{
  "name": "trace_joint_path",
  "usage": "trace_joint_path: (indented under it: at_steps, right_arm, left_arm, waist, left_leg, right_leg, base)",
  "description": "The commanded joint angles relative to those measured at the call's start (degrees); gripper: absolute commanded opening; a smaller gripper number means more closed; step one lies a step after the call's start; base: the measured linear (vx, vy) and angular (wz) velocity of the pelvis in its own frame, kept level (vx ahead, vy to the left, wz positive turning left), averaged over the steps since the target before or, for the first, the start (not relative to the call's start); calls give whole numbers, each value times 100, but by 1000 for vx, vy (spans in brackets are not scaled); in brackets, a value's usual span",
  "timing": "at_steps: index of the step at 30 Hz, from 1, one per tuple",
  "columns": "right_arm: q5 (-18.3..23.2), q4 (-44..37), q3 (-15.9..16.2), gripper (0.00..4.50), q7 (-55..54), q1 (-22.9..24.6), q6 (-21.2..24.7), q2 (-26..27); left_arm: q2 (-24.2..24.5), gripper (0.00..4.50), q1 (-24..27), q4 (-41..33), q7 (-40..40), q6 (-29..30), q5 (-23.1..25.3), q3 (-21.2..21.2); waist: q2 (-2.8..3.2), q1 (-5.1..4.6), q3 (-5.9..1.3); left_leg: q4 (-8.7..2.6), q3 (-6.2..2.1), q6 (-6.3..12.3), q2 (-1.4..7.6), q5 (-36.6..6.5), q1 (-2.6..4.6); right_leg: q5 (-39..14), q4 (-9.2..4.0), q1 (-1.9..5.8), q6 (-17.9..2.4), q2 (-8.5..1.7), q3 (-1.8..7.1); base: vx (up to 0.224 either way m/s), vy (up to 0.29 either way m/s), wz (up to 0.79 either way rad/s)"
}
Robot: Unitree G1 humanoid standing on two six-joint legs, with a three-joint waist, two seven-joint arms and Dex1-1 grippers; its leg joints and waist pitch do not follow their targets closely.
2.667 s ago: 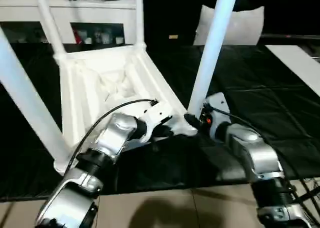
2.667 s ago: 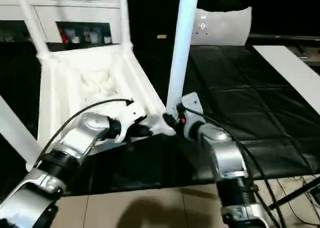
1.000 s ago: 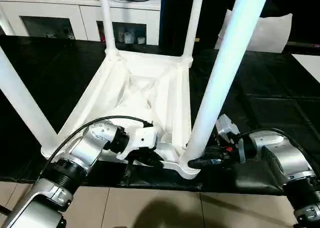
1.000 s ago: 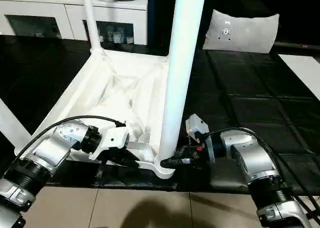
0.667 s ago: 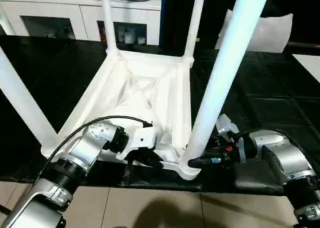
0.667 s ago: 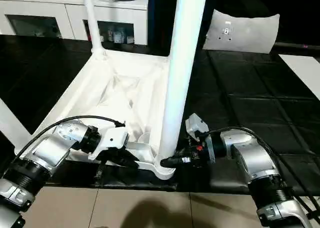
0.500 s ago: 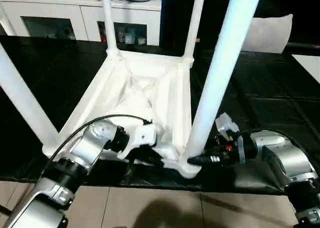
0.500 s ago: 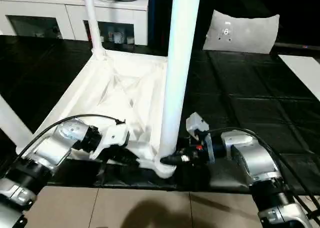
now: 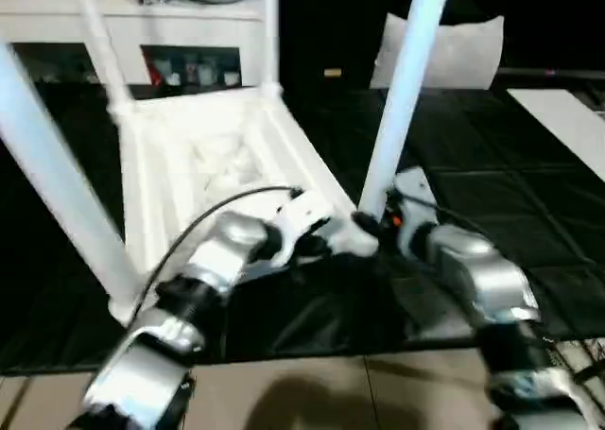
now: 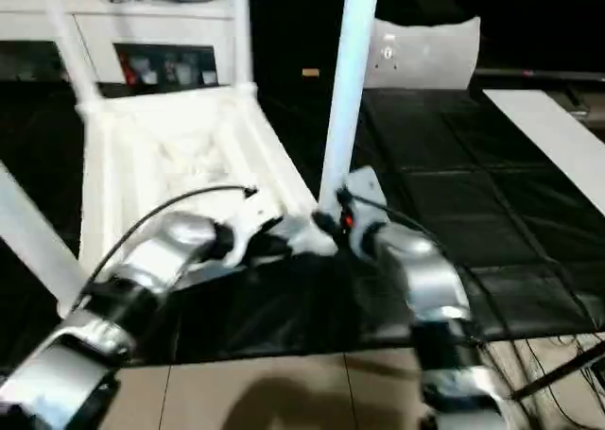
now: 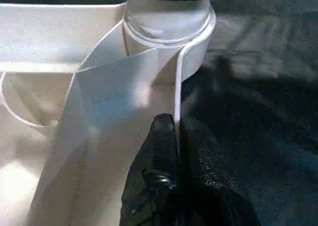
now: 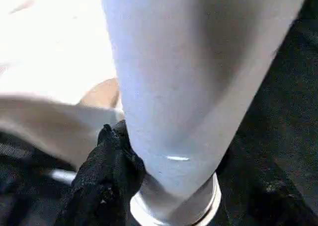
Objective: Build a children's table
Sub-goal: Rotate leg to tighten
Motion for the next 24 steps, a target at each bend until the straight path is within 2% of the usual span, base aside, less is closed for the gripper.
trace_joint_path:
  at_steps: [1, 2, 3, 4, 5, 6, 8, 9, 10, 14, 17, 19, 21, 24]
  right_arm:
    - [90, 94, 375, 263, 41, 12, -197, 362]
    - [133, 55, 336, 263, 77, 26, -207, 362]
    - [152, 12, 301, 263, 79, 35, -183, 381]
    - [169, -35, 287, 297, 127, 51, -187, 375]
    - [168, -86, 276, 297, 140, 71, -178, 373]
    - [162, -144, 280, 308, 202, 111, -218, 319]
    - [159, -174, 285, 326, 247, 147, -282, 255]
    - [159, -166, 289, 326, 261, 164, -350, 215]
    - [219, -177, 219, 352, 425, 234, -506, 37]
    - [318, -243, 152, 386, 852, 341, -691, -297]
    - [440, -253, 150, 410, 1831, 420, -1006, -968]
    - [510, -266, 130, 430, 2085, 421, -1033, -1099]
    - [566, -287, 127, 444, 2319, 424, -1060, -1211]
    - [644, -272, 205, 447, 2827, 419, -1180, -1497]
  left_arm:
    - [-289, 0, -323, -185, 274, -104, -102, 128]
    - [-259, 0, -302, -215, 248, -93, -96, 131]
    - [-250, 0, -295, -218, 252, -86, -92, 140]
    - [-218, 0, -279, -227, 219, -102, -88, 131]
    - [-188, 0, -271, -214, 209, -126, -92, 122]
    - [-131, 0, -241, -221, 141, -214, -108, 112]
    - [-78, 0, -209, -229, 82, -261, -120, 106]
    - [-51, 0, -191, -228, 51, -288, -123, 111]
    - [79, 0, -98, -285, -130, -415, -112, 77]
    - [285, 0, 44, -369, -438, -654, -103, 2]
    - [600, 0, 247, -539, -1044, -922, -166, -135]
    - [679, 0, 285, -584, -1191, -997, -170, -180]
    - [746, 0, 321, -636, -1339, -1063, -192, -209]
    - [898, 0, 392, -732, -1706, -1236, -250, -280]
  waist:
    - [8, 56, -451]
    - [3, 52, -466]
    - [1, 59, -484]
    - [-14, 63, -489]
    - [-12, 72, -467]
    - [-12, 74, -458]
    - [-2, 108, -439]
    - [-18, 105, -437]
    - [-13, 119, -429]
    - [-14, 131, -416]
    - [-7, 162, -416]
    - [-21, 176, -410]
    - [-22, 205, -401]
    - [-23, 249, -405]
  left_leg:
    - [-348, -188, 361, 357, 384, -100]
    - [-333, -198, 453, 374, 626, -113]
    - [-318, -200, 506, 378, 758, -115]
    - [-302, -190, 644, 379, 972, -117]
    - [-305, -174, 746, 371, 980, -117]
    - [-306, -165, 770, 367, 931, -116]
    - [-319, -141, 739, 355, 663, -105]
    - [-323, -139, 717, 361, 631, -105]
    - [-331, -142, 666, 367, 548, -97]
    - [-339, -141, 635, 369, 435, -101]
    - [-338, -135, 616, 366, 321, -103]
    - [-336, -126, 639, 351, 282, -111]
    - [-340, -115, 614, 334, 165, -94]
    - [-341, -112, 586, 334, 126, -97]
  right_leg:
    - [-1007, -345, 427, 36, -620, 561]
    - [-604, -255, 434, -139, -620, 584]
    - [-381, -209, 439, -222, -628, 597]
    - [-12, -155, 427, -384, -630, 615]
    - [38, -155, 419, -480, -634, 620]
    - [-28, -166, 418, -498, -635, 620]
    - [-457, -231, 423, -424, -634, 616]
    - [-533, -236, 420, -394, -632, 619]
    - [-683, -255, 418, -338, -625, 615]
    - [-796, -268, 414, -259, -618, 619]
    - [-892, -278, 422, -201, -613, 627]
    - [-915, -281, 421, -183, -603, 623]
    - [-1172, -326, 410, -106, -585, 609]
    - [-1295, -336, 412, -41, -584, 607]
  base:
    - [0, 0, 0]
    - [0, 0, 0]
    - [0, 0, 0]
    - [0, 0, 0]
    - [0, 0, 0]
    - [0, 0, 0]
    - [0, 0, 0]
    - [0, 0, 0]
    - [0, 0, 0]
    - [0, 0, 0]
    - [0, 0, 0]
    - [0, 0, 0]
    - [0, 0, 0]
    - [0, 0, 0]
